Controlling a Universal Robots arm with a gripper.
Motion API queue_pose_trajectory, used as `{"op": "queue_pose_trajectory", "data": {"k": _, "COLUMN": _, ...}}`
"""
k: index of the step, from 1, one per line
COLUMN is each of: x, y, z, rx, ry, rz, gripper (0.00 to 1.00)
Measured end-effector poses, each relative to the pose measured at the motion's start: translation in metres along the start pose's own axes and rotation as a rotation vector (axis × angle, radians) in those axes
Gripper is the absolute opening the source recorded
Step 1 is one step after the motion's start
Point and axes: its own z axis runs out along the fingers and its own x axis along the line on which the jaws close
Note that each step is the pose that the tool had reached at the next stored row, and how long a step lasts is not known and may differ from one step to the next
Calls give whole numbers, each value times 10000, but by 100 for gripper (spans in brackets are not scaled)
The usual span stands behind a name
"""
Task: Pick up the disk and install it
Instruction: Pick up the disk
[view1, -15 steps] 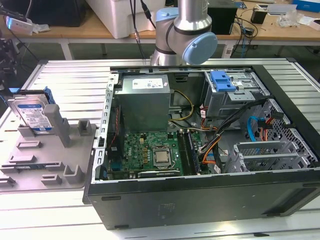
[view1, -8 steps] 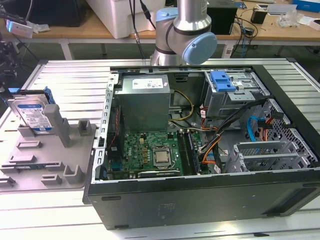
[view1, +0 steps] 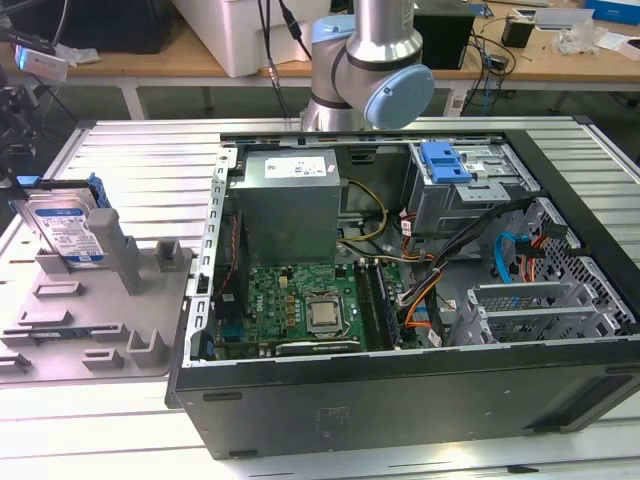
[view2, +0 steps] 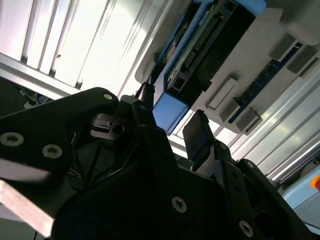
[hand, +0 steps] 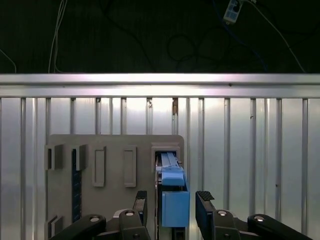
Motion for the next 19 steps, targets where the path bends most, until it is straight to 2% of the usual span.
{"op": "queue_pose_trajectory", "data": {"k": 9, "x": -17, "y": 0, "z": 71, "rx": 1, "ry": 0, "rz": 0, "gripper": 51}}
{"op": "queue_pose_trajectory", "data": {"k": 10, "x": -17, "y": 2, "z": 95, "rx": 1, "ry": 0, "rz": 0, "gripper": 50}}
{"op": "queue_pose_trajectory", "data": {"k": 11, "x": -19, "y": 3, "z": 133, "rx": 1, "ry": 0, "rz": 0, "gripper": 42}}
{"op": "queue_pose_trajectory", "data": {"k": 19, "x": -21, "y": 17, "z": 185, "rx": 3, "ry": 0, "rz": 0, "gripper": 42}}
